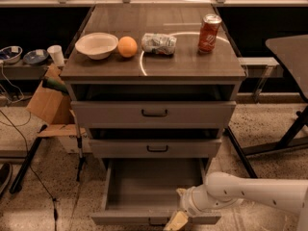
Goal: Close bottom drawer
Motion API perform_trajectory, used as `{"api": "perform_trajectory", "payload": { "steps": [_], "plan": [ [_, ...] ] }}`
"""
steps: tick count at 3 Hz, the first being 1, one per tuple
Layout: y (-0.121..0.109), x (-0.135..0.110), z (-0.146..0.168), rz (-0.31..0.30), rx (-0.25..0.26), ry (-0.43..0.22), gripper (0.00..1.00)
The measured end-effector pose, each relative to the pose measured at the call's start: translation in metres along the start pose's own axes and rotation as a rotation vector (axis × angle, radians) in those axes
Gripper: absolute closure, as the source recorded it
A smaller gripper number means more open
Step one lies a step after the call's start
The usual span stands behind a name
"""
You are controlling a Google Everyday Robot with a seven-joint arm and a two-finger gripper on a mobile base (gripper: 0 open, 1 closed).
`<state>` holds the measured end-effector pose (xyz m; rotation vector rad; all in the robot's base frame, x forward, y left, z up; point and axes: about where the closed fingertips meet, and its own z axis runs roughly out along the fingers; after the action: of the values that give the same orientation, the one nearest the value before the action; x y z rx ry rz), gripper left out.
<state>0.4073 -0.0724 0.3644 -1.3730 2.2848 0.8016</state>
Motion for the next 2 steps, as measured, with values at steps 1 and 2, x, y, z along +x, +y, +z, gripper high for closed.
{"api": "perform_trajectory", "payload": {
  "steps": [1, 2],
  "plan": [
    [-0.023, 0.035, 0.029, 0.149, 0.002, -0.047, 0.00],
    [-0.026, 0.064, 0.041, 0.255, 0.014, -0.090, 0.00]
  ]
}}
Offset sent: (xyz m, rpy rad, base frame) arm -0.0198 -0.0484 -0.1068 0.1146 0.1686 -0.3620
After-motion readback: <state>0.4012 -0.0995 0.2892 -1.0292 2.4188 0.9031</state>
